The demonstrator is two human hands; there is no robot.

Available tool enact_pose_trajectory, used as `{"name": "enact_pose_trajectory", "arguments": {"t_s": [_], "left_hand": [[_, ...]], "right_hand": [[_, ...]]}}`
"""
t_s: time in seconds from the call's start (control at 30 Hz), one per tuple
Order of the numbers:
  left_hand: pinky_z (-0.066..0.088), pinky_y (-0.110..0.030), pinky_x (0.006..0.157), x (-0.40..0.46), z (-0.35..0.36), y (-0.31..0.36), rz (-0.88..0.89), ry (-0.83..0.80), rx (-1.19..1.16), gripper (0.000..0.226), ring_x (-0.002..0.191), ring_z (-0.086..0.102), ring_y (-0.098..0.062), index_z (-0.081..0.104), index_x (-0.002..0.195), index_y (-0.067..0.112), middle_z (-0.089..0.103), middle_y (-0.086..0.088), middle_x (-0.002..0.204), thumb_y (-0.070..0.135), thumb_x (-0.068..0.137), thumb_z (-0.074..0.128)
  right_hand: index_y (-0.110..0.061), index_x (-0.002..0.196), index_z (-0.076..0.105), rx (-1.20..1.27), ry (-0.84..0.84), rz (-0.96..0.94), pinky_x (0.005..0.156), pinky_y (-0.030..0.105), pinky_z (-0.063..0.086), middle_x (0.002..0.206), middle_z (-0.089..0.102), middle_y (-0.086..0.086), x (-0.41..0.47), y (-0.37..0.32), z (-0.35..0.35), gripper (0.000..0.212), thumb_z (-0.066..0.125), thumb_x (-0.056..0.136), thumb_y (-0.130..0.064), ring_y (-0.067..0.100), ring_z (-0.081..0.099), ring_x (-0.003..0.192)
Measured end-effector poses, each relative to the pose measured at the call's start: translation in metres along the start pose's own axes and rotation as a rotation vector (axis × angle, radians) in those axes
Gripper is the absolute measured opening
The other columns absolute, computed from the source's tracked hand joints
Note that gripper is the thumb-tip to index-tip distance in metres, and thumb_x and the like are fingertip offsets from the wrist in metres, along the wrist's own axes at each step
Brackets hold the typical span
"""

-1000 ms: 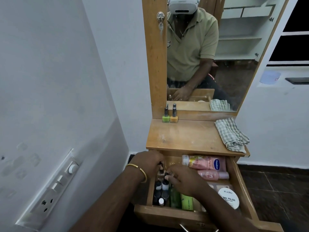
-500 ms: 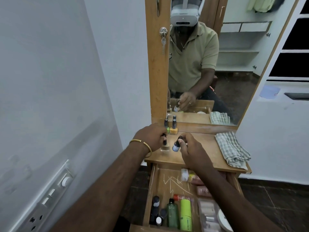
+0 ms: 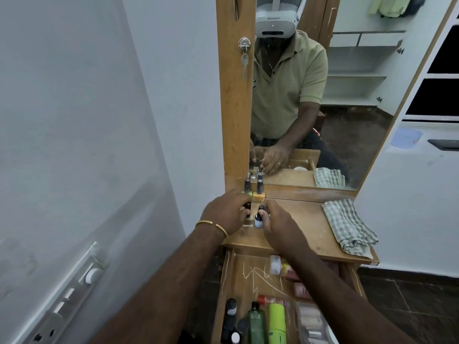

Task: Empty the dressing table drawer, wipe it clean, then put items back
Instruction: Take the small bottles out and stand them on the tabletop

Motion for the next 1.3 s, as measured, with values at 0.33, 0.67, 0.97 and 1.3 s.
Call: {"name": "enact_pose_trajectory", "arguments": {"t_s": [0.33,0.67,0.97,1.3], "left_hand": [[0.047,-0.026,0.084,-0.015,0.027,-0.026,-0.189,0.031,-0.05,0.03,0.101,0.057,-0.014,0.063,0.117,0.026,0.065,0.006,0.114,0.032,0.088,0.067],[0.045,-0.027,0.074,0.013,0.027,-0.032,-0.179,0.1,-0.013,0.018,0.095,0.058,-0.017,0.067,0.101,0.026,0.066,0.005,0.105,0.036,0.087,0.066],[0.042,-0.027,0.07,0.029,0.03,-0.04,-0.186,0.141,-0.043,0.016,0.092,0.058,-0.018,0.066,0.099,0.024,0.066,0.003,0.102,0.037,0.088,0.065],[0.038,-0.026,0.071,0.032,0.027,-0.042,-0.205,0.165,-0.036,0.015,0.096,0.059,-0.019,0.066,0.101,0.026,0.067,0.003,0.106,0.035,0.089,0.065]], "right_hand": [[-0.026,0.114,0.06,-0.055,0.039,0.036,0.072,0.027,0.045,0.105,0.061,-0.009,-0.001,0.02,0.007,0.029,0.071,0.087,-0.029,0.012,0.057,0.09],[-0.027,0.108,0.064,-0.046,0.101,0.07,0.078,0.037,0.052,0.097,0.059,-0.012,0.026,0.033,0.009,0.024,0.071,0.085,-0.031,0.015,0.057,0.09],[-0.028,0.097,0.06,-0.02,0.154,0.083,0.062,0.028,0.039,0.086,0.056,-0.013,0.041,0.039,0.011,0.018,0.072,0.085,-0.031,0.008,0.051,0.074],[-0.029,0.098,0.06,-0.003,0.149,0.093,0.064,0.029,0.043,0.083,0.054,-0.015,0.047,0.043,0.013,0.022,0.074,0.082,-0.029,0.008,0.052,0.073]]}}
Point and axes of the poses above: each hand's wrist, its own x-axis towards the middle knuckle, its own z-axis out of the palm, y = z × x, the point moved 8 cm from there along x, towards the middle knuckle
